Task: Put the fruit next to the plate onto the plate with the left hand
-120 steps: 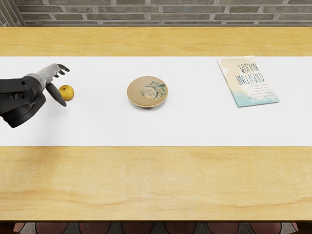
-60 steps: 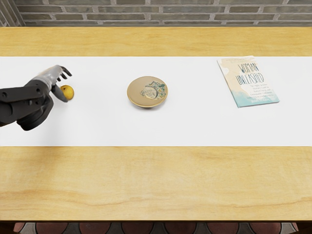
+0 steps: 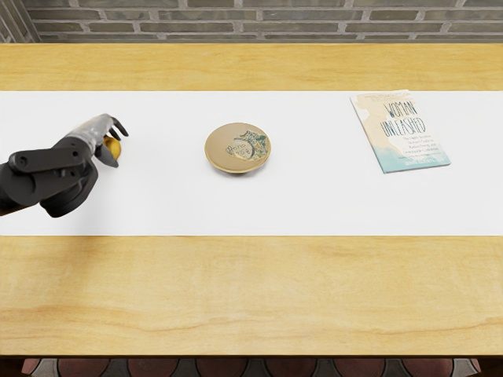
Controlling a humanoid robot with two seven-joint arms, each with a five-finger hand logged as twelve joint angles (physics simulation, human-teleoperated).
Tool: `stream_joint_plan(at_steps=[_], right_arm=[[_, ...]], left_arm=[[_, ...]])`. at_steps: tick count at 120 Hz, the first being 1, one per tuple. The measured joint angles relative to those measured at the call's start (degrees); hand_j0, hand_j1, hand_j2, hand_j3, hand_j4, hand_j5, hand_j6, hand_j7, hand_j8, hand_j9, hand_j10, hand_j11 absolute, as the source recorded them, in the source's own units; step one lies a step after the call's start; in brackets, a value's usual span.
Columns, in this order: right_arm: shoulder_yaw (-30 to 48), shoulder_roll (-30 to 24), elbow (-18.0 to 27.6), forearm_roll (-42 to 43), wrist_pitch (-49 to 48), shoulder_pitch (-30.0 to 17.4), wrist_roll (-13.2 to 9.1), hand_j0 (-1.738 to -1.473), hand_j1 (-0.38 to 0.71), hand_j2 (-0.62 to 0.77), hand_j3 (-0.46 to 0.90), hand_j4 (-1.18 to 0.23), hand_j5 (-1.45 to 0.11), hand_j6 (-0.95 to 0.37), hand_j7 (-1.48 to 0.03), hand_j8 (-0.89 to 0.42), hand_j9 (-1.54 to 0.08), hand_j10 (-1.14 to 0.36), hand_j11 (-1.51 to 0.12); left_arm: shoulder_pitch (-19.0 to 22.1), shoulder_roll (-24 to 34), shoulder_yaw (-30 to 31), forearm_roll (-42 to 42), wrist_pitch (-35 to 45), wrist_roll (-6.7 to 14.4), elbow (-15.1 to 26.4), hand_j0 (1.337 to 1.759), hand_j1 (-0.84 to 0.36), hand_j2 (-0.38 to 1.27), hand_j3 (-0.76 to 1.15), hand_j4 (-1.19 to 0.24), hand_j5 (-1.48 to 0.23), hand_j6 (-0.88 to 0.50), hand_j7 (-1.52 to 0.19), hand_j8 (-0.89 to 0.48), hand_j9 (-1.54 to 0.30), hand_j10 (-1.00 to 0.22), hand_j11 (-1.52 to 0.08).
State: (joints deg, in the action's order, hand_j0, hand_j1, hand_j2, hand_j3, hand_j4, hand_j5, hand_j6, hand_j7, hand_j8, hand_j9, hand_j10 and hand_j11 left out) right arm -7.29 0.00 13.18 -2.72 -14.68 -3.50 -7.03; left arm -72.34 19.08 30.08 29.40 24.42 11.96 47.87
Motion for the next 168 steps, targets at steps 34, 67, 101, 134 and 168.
stream_joint_plan(at_steps=[34, 67, 101, 134, 168], right_arm=[[0.0, 0.0, 0.0, 0.0, 0.0, 0.0, 0.0, -1.658, -0.33, 0.00, 0.00, -0.02, -0.02, -0.02, -0.02, -0.02, -0.02, -0.02, -0.02], [0.0, 0.0, 0.0, 0.0, 0.0, 0.0, 0.0, -1.658, -0.33, 0.00, 0.00, -0.02, -0.02, -0.02, -0.02, -0.02, -0.02, -0.02, -0.02], [0.0, 0.0, 0.0, 0.0, 0.0, 0.0, 0.0, -1.658, -0.33, 0.00, 0.00, -0.02, -0.02, -0.02, -0.02, -0.02, -0.02, -0.02, -0.02], [0.0, 0.0, 0.0, 0.0, 0.0, 0.0, 0.0, -1.658, -0.33, 0.00, 0.00, -0.02, -0.02, -0.02, -0.02, -0.02, -0.02, -0.02, -0.02], [0.0, 0.0, 0.0, 0.0, 0.0, 0.0, 0.0, -1.658, -0.33, 0.00, 0.00, -0.02, -0.02, -0.02, -0.02, -0.02, -0.02, -0.02, -0.02]], left_arm=[[-0.3, 0.0, -0.1, -0.3, -0.1, 0.0, 0.1, 1.658, -0.27, 0.09, 0.16, -0.55, -0.68, -0.55, -0.68, -0.42, -0.69, -0.55, -0.69], [-1.0, 0.1, -0.6, -1.1, -0.8, 0.0, 0.6, 1.656, -0.28, 0.30, 0.04, -0.63, -0.82, -0.59, -0.81, -0.46, -0.82, -0.59, -0.82], [-1.5, 0.4, -4.5, -1.2, -3.2, 0.1, 2.5, 1.656, -0.27, 0.41, 0.01, -0.65, -0.87, -0.64, -0.86, -0.49, -0.86, -0.62, -0.86], [-2.6, 0.2, -8.9, -1.2, -6.9, 0.3, 2.8, 1.657, -0.30, 0.50, 0.00, -0.65, -0.88, -0.65, -0.86, -0.50, -0.86, -0.62, -0.87], [-4.6, -0.3, -13.1, -1.2, -9.8, 0.6, 2.8, 1.657, -0.31, 0.53, 0.00, -0.65, -0.88, -0.66, -0.87, -0.51, -0.87, -0.63, -0.87]])
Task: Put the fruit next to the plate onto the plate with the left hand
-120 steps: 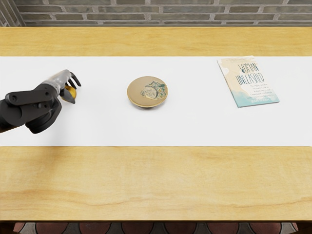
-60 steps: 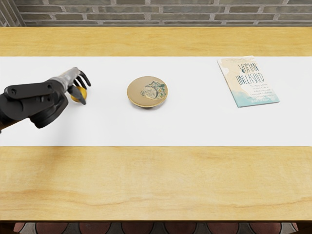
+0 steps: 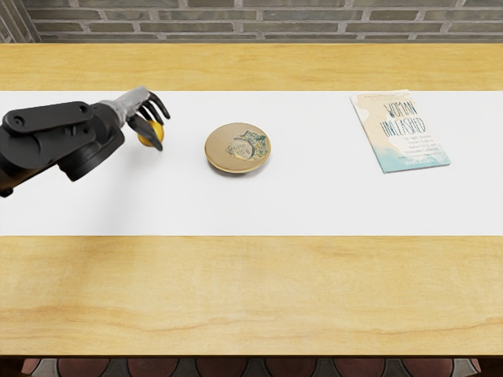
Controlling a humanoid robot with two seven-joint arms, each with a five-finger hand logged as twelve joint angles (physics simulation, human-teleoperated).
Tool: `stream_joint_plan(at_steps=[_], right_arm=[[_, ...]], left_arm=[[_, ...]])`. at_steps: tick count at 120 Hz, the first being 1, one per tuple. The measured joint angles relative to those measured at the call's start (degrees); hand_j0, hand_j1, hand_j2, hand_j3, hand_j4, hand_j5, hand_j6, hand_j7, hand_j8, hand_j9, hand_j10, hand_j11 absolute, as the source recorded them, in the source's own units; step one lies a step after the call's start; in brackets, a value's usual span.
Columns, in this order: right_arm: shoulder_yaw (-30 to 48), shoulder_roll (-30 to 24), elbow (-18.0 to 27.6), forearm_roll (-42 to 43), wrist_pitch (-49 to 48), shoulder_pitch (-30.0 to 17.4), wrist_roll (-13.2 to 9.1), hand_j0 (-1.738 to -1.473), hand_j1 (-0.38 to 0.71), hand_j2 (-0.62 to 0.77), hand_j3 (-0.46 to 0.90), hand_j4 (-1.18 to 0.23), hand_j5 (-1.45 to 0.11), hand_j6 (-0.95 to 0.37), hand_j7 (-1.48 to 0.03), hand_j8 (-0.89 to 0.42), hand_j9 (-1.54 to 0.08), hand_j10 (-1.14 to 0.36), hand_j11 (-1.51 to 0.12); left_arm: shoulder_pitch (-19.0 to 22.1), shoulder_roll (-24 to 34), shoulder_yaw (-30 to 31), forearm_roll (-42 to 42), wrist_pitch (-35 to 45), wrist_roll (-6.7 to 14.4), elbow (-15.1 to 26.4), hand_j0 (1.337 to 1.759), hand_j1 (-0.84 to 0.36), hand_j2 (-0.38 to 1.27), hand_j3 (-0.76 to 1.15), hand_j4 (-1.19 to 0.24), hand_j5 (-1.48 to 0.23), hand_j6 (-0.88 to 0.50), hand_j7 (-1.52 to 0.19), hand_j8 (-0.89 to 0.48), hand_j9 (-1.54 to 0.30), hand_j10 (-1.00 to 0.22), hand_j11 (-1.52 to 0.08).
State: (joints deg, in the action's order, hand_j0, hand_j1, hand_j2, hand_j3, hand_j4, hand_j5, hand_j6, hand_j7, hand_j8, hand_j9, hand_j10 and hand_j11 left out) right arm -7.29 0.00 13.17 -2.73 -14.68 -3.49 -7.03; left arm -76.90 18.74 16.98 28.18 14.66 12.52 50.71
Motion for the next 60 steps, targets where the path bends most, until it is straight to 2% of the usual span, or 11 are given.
stream_joint_plan(at_steps=[2, 25, 28, 43, 60], right_arm=[[0.0, 0.0, 0.0, 0.0, 0.0, 0.0, 0.0, -1.658, -0.33, 0.00, 0.00, -0.02, -0.02, -0.02, -0.02, -0.02, -0.02, -0.02, -0.02], [0.0, 0.0, 0.0, 0.0, 0.0, 0.0, 0.0, -1.658, -0.33, 0.00, 0.00, -0.02, -0.02, -0.02, -0.02, -0.02, -0.02, -0.02, -0.02], [0.0, 0.0, 0.0, 0.0, 0.0, 0.0, 0.0, -1.658, -0.33, 0.00, 0.00, -0.02, -0.02, -0.02, -0.02, -0.02, -0.02, -0.02, -0.02], [0.0, 0.0, 0.0, 0.0, 0.0, 0.0, 0.0, -1.658, -0.33, 0.00, 0.00, -0.02, -0.02, -0.02, -0.02, -0.02, -0.02, -0.02, -0.02], [0.0, 0.0, 0.0, 0.0, 0.0, 0.0, 0.0, -1.658, -0.33, 0.00, 0.00, -0.02, -0.02, -0.02, -0.02, -0.02, -0.02, -0.02, -0.02]], left_arm=[[0.0, -0.7, -0.2, 0.1, -0.1, 0.0, 0.0, 1.657, -0.30, 0.49, 0.00, -0.66, -0.88, -0.65, -0.86, -0.51, -0.87, -0.62, -0.87], [-0.7, -2.2, -3.0, -0.1, -1.9, 0.2, 0.0, 1.657, -0.31, 0.53, 0.00, -0.65, -0.89, -0.66, -0.87, -0.50, -0.88, -0.60, -0.87], [-0.8, -3.0, -3.3, 0.0, -2.2, 0.2, -0.1, 1.657, -0.28, 0.47, 0.00, -0.65, -0.89, -0.66, -0.87, -0.49, -0.88, -0.60, -0.87], [-0.8, -3.3, -4.9, -0.1, -3.1, 0.3, -0.1, 1.657, -0.28, 0.45, 0.00, -0.65, -0.89, -0.67, -0.87, -0.50, -0.88, -0.59, -0.87], [-1.6, -4.6, -6.0, 0.0, -3.9, 1.5, -0.1, 1.657, -0.29, 0.44, 0.00, -0.66, -0.89, -0.67, -0.87, -0.50, -0.88, -0.58, -0.87]])
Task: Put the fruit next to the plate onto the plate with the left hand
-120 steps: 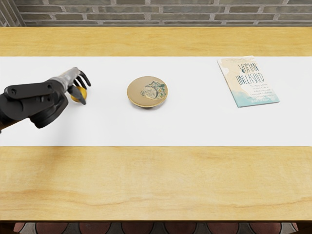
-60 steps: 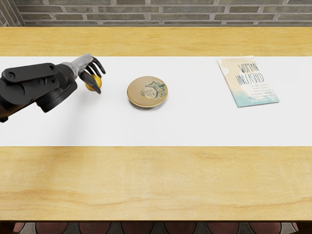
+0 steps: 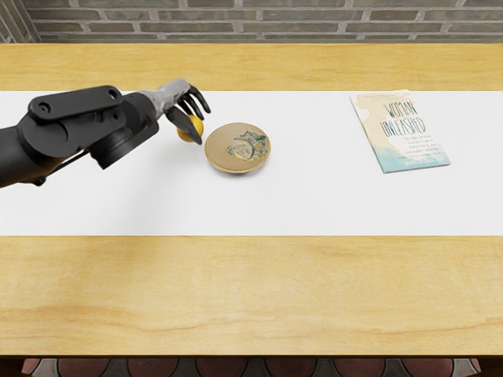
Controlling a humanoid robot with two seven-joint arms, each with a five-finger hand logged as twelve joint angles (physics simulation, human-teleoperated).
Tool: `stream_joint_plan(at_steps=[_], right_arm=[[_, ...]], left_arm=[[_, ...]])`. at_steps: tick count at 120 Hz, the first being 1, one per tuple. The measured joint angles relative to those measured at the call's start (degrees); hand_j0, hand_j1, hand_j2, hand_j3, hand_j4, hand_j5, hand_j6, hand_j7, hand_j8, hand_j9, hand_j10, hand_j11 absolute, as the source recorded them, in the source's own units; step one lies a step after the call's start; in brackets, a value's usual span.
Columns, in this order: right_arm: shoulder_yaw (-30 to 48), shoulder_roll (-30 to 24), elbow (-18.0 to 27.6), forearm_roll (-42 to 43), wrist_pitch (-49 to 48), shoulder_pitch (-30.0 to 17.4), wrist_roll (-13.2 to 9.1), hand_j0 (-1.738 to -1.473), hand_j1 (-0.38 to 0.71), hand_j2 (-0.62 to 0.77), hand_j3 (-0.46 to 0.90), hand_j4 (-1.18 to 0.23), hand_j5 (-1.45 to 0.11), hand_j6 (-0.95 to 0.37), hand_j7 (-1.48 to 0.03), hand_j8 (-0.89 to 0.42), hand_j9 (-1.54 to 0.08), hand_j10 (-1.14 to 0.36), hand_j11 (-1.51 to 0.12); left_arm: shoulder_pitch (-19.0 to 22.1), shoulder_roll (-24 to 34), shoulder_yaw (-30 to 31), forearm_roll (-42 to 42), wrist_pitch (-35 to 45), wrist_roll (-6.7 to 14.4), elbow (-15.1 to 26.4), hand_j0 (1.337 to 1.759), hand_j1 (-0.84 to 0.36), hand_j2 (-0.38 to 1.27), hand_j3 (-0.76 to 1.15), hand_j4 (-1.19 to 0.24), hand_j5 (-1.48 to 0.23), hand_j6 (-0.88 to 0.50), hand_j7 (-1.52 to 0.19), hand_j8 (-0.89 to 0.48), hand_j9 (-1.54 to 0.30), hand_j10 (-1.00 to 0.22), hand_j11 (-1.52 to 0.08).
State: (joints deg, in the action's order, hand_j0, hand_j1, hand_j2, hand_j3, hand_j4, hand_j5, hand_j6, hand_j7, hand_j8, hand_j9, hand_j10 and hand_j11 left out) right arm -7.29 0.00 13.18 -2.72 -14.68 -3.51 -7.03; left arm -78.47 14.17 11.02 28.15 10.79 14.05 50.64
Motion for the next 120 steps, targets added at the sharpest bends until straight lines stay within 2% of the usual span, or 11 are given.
stream_joint_plan(at_steps=[11, 13, 31, 62, 85, 95, 99, 110, 120], right_arm=[[0.0, 0.0, 0.0, 0.0, 0.0, 0.0, 0.0, -1.658, -0.33, 0.00, 0.00, -0.02, -0.02, -0.02, -0.02, -0.02, -0.02, -0.02, -0.02], [0.0, 0.0, 0.0, 0.0, 0.0, 0.0, 0.0, -1.658, -0.33, 0.00, 0.00, -0.02, -0.02, -0.02, -0.02, -0.02, -0.02, -0.02, -0.02], [0.0, 0.0, 0.0, 0.0, 0.0, 0.0, 0.0, -1.658, -0.33, 0.00, 0.00, -0.02, -0.02, -0.02, -0.02, -0.02, -0.02, -0.02, -0.02], [0.0, 0.0, 0.0, 0.0, 0.0, 0.0, 0.0, -1.658, -0.33, 0.00, 0.00, -0.02, -0.02, -0.02, -0.02, -0.02, -0.02, -0.02, -0.02], [0.0, 0.0, 0.0, 0.0, 0.0, 0.0, 0.0, -1.658, -0.33, 0.00, 0.00, -0.02, -0.02, -0.02, -0.02, -0.02, -0.02, -0.02, -0.02], [0.0, 0.0, 0.0, 0.0, 0.0, 0.0, 0.0, -1.658, -0.33, 0.00, 0.00, -0.02, -0.02, -0.02, -0.02, -0.02, -0.02, -0.02, -0.02], [0.0, 0.0, 0.0, 0.0, 0.0, 0.0, 0.0, -1.658, -0.33, 0.00, 0.00, -0.02, -0.02, -0.02, -0.02, -0.02, -0.02, -0.02, -0.02], [0.0, 0.0, 0.0, 0.0, 0.0, 0.0, 0.0, -1.658, -0.33, 0.00, 0.00, -0.02, -0.02, -0.02, -0.02, -0.02, -0.02, -0.02, -0.02], [0.0, 0.0, 0.0, 0.0, 0.0, 0.0, 0.0, -1.658, -0.33, 0.00, 0.00, -0.02, -0.02, -0.02, -0.02, -0.02, -0.02, -0.02, -0.02]], left_arm=[[-0.1, -1.5, -0.3, 0.1, -0.1, 0.3, -0.1, 1.657, -0.29, 0.43, 0.00, -0.66, -0.88, -0.67, -0.87, -0.51, -0.87, -0.58, -0.87], [-0.2, -1.8, -0.3, 0.0, -0.2, 0.4, -0.1, 1.657, -0.29, 0.44, 0.00, -0.66, -0.88, -0.66, -0.87, -0.51, -0.88, -0.55, -0.87], [-0.5, -3.5, -0.7, 0.0, -0.3, 0.9, -0.2, 1.657, -0.31, 0.43, 0.00, -0.66, -0.89, -0.65, -0.89, -0.48, -0.87, -0.57, -0.87], [-0.4, -4.6, -0.9, 0.0, -0.3, 1.2, -0.4, 1.657, -0.33, 0.45, 0.00, -0.66, -0.88, -0.64, -0.88, -0.46, -0.88, -0.54, -0.87], [0.1, -6.1, -0.9, 0.3, -0.2, 1.1, -0.5, 1.658, -0.34, 0.48, 0.00, -0.67, -0.87, -0.65, -0.87, -0.50, -0.87, -0.60, -0.87], [0.2, -6.1, -0.9, 0.3, -0.2, 1.0, -0.5, 1.658, -0.34, 0.40, 0.00, -0.65, -0.86, -0.64, -0.86, -0.52, -0.86, -0.61, -0.85], [0.3, -6.1, -1.1, 0.3, -0.2, 0.9, -0.5, 1.658, -0.32, 0.36, 0.00, -0.62, -0.81, -0.61, -0.81, -0.50, -0.81, -0.58, -0.81], [0.3, -6.1, -1.5, 0.3, 0.1, 0.6, -0.5, 1.658, -0.09, 0.23, 0.00, -0.40, -0.53, -0.40, -0.53, -0.33, -0.53, -0.38, -0.53], [0.3, -6.1, -1.8, 0.2, 0.2, 0.5, -0.5, 1.658, 0.06, 0.15, 0.00, -0.27, -0.36, -0.27, -0.36, -0.22, -0.36, -0.26, -0.35]])
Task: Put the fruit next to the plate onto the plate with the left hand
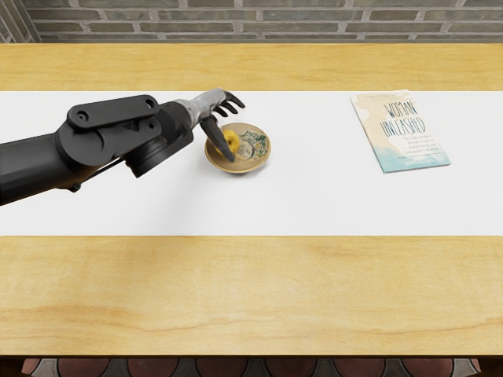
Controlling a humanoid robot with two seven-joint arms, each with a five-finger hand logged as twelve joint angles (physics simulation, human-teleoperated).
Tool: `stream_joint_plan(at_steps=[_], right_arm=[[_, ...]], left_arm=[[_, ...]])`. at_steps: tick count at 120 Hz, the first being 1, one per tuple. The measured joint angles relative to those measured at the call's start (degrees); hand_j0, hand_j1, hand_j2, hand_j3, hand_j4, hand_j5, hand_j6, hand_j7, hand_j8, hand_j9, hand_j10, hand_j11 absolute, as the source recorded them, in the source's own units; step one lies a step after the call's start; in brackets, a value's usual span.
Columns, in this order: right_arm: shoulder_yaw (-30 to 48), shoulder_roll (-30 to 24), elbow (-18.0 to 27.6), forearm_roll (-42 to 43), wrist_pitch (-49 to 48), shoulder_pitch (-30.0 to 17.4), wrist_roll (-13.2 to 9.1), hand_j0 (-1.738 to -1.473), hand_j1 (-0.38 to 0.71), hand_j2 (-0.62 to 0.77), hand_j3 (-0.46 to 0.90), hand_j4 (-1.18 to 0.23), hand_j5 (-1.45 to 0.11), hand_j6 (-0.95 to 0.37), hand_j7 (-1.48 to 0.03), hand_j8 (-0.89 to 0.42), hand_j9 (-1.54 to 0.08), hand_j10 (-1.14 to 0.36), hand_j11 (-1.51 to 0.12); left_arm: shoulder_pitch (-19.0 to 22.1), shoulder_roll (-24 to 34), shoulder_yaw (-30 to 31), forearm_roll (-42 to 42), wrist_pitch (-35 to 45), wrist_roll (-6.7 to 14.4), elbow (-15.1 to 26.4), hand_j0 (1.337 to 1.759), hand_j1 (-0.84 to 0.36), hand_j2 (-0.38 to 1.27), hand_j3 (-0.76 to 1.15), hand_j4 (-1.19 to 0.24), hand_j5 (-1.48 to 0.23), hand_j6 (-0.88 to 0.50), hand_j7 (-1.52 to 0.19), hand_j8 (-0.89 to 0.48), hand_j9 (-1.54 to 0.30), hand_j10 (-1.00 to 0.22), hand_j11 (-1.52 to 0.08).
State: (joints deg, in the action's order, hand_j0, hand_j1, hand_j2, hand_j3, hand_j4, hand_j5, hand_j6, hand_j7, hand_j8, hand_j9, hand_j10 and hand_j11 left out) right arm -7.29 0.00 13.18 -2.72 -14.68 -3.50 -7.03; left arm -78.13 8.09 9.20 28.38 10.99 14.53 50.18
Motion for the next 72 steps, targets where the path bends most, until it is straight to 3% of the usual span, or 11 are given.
stream_joint_plan(at_steps=[11, 18, 39, 50, 72], right_arm=[[0.0, 0.0, 0.0, 0.0, 0.0, 0.0, 0.0, -1.658, -0.33, 0.00, 0.00, -0.02, -0.02, -0.02, -0.02, -0.02, -0.02, -0.02, -0.02], [0.0, 0.0, 0.0, 0.0, 0.0, 0.0, 0.0, -1.658, -0.33, 0.00, 0.00, -0.02, -0.02, -0.02, -0.02, -0.02, -0.02, -0.02, -0.02], [0.0, 0.0, 0.0, 0.0, 0.0, 0.0, 0.0, -1.658, -0.33, 0.00, 0.00, -0.02, -0.02, -0.02, -0.02, -0.02, -0.02, -0.02, -0.02], [0.0, 0.0, 0.0, 0.0, 0.0, 0.0, 0.0, -1.658, -0.33, 0.00, 0.00, -0.02, -0.02, -0.02, -0.02, -0.02, -0.02, -0.02, -0.02], [0.0, 0.0, 0.0, 0.0, 0.0, 0.0, 0.0, -1.658, -0.33, 0.00, 0.00, -0.02, -0.02, -0.02, -0.02, -0.02, -0.02, -0.02, -0.02]], left_arm=[[-0.6, 0.6, -0.8, -0.3, -0.3, 0.0, 0.1, 1.658, 0.16, 0.10, 0.00, -0.18, -0.23, -0.17, -0.23, -0.15, -0.23, -0.17, -0.23], [-0.4, 4.3, -2.8, -1.4, -3.4, 0.0, 0.3, 1.658, 0.20, 0.08, 0.00, -0.14, -0.18, -0.13, -0.18, -0.11, -0.18, -0.13, -0.18], [1.3, 22.4, -9.3, -19.9, -23.4, 0.4, 5.4, 1.658, 0.28, 0.03, 0.00, -0.06, -0.08, -0.06, -0.08, -0.05, -0.08, -0.06, -0.08], [5.4, 31.3, -12.9, -27.5, -34.8, 1.8, 8.3, 1.658, 0.30, 0.02, 0.00, -0.04, -0.06, -0.04, -0.06, -0.04, -0.06, -0.04, -0.05], [8.1, 36.1, -16.9, -32.5, -44.1, 2.5, 10.5, 1.658, 0.33, 0.01, 0.00, -0.02, -0.03, -0.02, -0.03, -0.02, -0.03, -0.02, -0.03]])
